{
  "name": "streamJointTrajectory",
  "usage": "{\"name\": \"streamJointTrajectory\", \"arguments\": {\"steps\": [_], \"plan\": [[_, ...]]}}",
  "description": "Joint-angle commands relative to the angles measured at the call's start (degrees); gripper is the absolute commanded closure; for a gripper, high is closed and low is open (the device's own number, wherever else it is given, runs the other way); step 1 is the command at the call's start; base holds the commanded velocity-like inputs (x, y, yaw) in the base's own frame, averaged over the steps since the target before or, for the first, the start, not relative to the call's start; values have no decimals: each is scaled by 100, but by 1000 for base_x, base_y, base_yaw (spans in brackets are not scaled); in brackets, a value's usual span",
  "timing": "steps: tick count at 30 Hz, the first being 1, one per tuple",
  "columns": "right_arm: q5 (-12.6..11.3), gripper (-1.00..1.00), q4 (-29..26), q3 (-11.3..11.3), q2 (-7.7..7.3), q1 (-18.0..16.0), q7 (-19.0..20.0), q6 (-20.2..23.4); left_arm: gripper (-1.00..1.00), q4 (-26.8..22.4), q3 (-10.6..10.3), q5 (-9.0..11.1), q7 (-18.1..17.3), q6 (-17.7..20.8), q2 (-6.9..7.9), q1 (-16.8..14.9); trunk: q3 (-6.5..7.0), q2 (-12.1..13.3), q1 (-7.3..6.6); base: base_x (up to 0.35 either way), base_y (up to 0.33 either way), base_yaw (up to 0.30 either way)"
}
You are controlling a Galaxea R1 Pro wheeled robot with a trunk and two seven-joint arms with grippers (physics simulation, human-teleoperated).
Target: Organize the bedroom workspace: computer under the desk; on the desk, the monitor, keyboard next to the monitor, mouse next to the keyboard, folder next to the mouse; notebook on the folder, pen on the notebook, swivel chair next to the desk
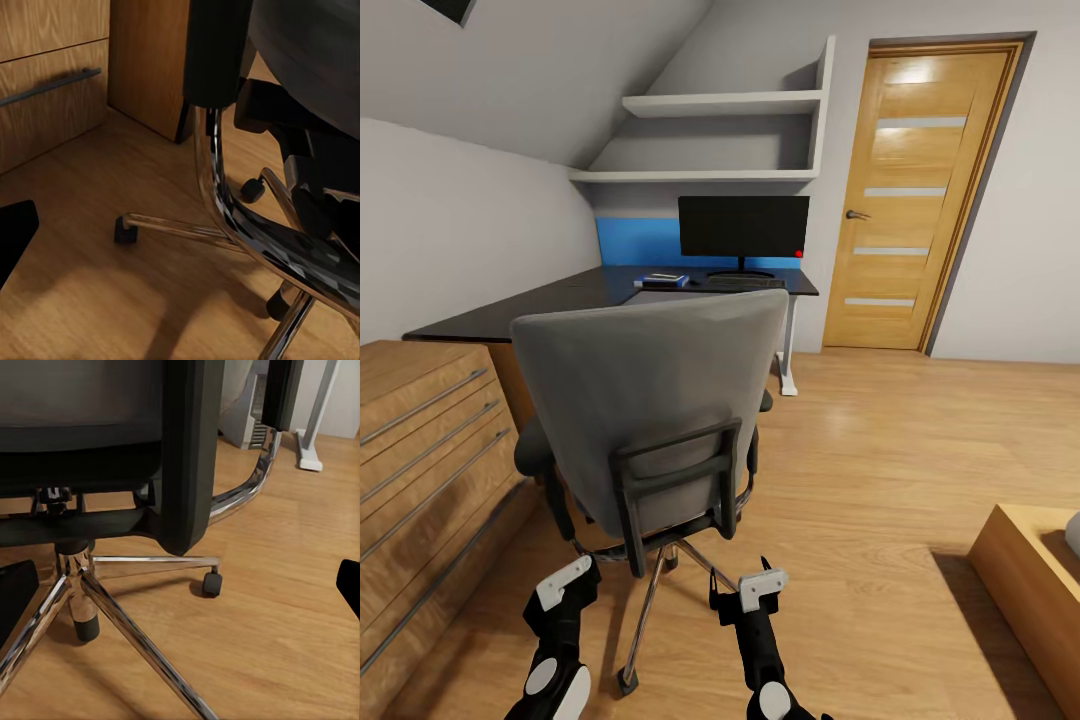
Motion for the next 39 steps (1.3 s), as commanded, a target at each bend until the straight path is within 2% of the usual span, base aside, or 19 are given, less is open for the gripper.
{"name": "streamJointTrajectory", "arguments": {"steps": [1,20,31,39], "plan": [[-37,-100,9,27,0,-7,-29,-31,-100,1,-24,52,22,-33,4,-3,-5,-2,-1,5,0,0],[-30,-100,9,21,0,-8,-24,-31,-100,1,-29,49,17,-32,4,-3,-5,-2,-1,38,0,0],[-30,-100,9,21,0,-7,-24,-30,-100,1,-29,49,17,-32,4,-3,-5,-2,-1,231,0,0],[-30,-100,16,21,0,-7,-24,-28,-100,1,-29,49,17,-32,4,-3,-5,-2,-1,41,0,0]]}}
